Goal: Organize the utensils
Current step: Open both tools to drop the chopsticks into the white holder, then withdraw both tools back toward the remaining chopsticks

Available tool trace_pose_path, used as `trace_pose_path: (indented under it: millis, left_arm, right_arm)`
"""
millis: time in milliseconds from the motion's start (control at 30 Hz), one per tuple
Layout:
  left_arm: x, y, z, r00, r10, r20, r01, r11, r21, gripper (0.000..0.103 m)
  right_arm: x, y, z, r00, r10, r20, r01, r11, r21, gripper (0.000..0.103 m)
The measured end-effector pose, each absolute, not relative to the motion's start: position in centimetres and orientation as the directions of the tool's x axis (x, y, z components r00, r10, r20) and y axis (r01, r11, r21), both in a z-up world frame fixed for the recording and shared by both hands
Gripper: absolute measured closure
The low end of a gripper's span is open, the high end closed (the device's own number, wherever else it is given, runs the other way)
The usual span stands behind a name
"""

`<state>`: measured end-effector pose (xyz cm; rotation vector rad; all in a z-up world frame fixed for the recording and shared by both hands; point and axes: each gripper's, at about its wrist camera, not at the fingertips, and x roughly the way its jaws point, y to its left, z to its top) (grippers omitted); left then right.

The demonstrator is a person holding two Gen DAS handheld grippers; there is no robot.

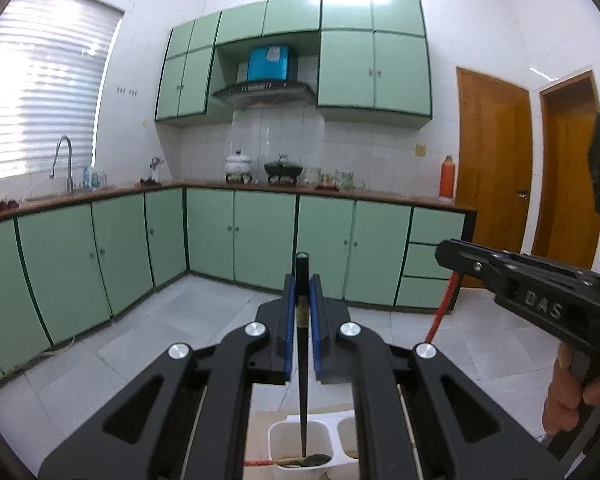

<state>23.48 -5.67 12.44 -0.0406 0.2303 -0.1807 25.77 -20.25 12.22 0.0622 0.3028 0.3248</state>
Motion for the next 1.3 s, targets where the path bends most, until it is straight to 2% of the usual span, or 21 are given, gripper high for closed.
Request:
trace_pose_path:
  millis: [333, 467, 500, 600, 767, 967, 1000, 1067, 1167, 1300]
  left_arm:
    - [27.2, -4.9, 5.7, 0.916, -0.175, -0.361, 0.165, 0.984, -0.059, 0.096]
    - [26.9, -4.6, 4.7, 0.910, -0.180, -0.373, 0.171, 0.984, -0.056, 0.094]
    - [26.6, -4.5, 4.6, 0.910, -0.181, -0.374, 0.173, 0.983, -0.056, 0.090]
    - [25.6, -4.2, 4.6, 0.913, -0.181, -0.365, 0.174, 0.983, -0.054, 0.069]
    - [23.0, -3.9, 5.4, 0.932, -0.174, -0.318, 0.165, 0.985, -0.055, 0.056]
    - [17.5, -3.6, 5.1, 0.959, -0.154, -0.239, 0.144, 0.988, -0.057, 0.037]
    - [16.8, -3.6, 4.8, 0.959, -0.152, -0.239, 0.142, 0.988, -0.060, 0.035]
    - [14.8, -3.5, 3.7, 0.960, -0.143, -0.241, 0.130, 0.989, -0.068, 0.029]
    - [12.5, -3.3, 1.9, 0.954, -0.135, -0.268, 0.121, 0.990, -0.066, 0.021]
    - [10.3, -3.0, -0.5, 0.933, -0.130, -0.335, 0.118, 0.991, -0.055, 0.017]
  right_arm:
    - [27.8, -20.2, 5.7, 0.850, 0.345, -0.398, -0.317, 0.939, 0.137, 0.097]
    - [27.8, -20.3, 4.3, 0.832, 0.355, -0.427, -0.322, 0.935, 0.150, 0.096]
    - [27.8, -20.3, 4.1, 0.828, 0.359, -0.430, -0.324, 0.933, 0.154, 0.096]
    - [27.1, -20.7, 3.9, 0.831, 0.357, -0.427, -0.321, 0.934, 0.156, 0.087]
    - [24.7, -22.0, 4.6, 0.870, 0.327, -0.369, -0.286, 0.945, 0.161, 0.054]
    - [18.7, -23.4, 4.1, 0.931, 0.260, -0.257, -0.228, 0.963, 0.147, 0.036]
    - [17.9, -23.4, 3.8, 0.935, 0.251, -0.251, -0.221, 0.965, 0.141, 0.033]
    - [15.8, -23.5, 2.7, 0.945, 0.224, -0.240, -0.197, 0.972, 0.130, 0.021]
    - [13.0, -23.5, 0.6, 0.947, 0.196, -0.254, -0.166, 0.977, 0.134, 0.008]
    - [10.8, -23.5, -2.2, 0.930, 0.184, -0.318, -0.146, 0.979, 0.139, 0.006]
